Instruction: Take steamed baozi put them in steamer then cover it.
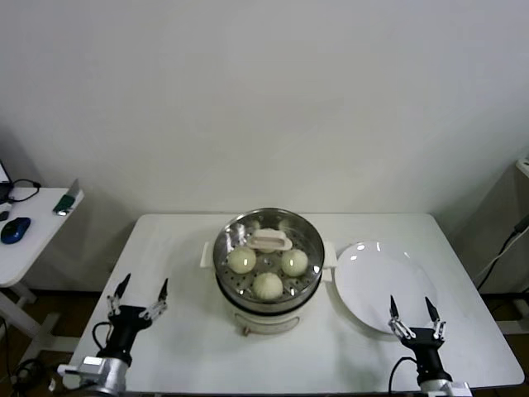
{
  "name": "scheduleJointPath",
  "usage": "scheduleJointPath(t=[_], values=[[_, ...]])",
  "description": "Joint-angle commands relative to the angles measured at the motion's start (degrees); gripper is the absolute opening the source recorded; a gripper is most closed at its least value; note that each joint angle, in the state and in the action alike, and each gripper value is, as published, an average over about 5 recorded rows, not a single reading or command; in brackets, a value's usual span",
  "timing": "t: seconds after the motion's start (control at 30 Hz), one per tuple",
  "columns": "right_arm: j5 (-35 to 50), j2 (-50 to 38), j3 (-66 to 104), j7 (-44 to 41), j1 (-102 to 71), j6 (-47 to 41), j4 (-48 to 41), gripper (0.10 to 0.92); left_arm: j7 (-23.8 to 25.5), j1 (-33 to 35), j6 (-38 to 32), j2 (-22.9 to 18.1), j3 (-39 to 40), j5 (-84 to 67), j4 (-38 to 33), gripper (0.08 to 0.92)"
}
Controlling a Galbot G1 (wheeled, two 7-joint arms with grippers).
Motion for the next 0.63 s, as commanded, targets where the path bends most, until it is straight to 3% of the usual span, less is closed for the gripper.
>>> scheduleJointPath(t=[0.03,0.63], values=[[0.02,-0.04,-0.01,0.03,-0.16,-0.09,0.37,0.823,2.17,1.96,-7.83,1.09,-0.36,-11.62,7.56,0.823],[-0.13,0.2,-0.19,-0.04,-0.13,-0.07,0.34,0.823,2.01,2.56,-8.15,0.53,0.49,-9.67,6.81,0.823]])
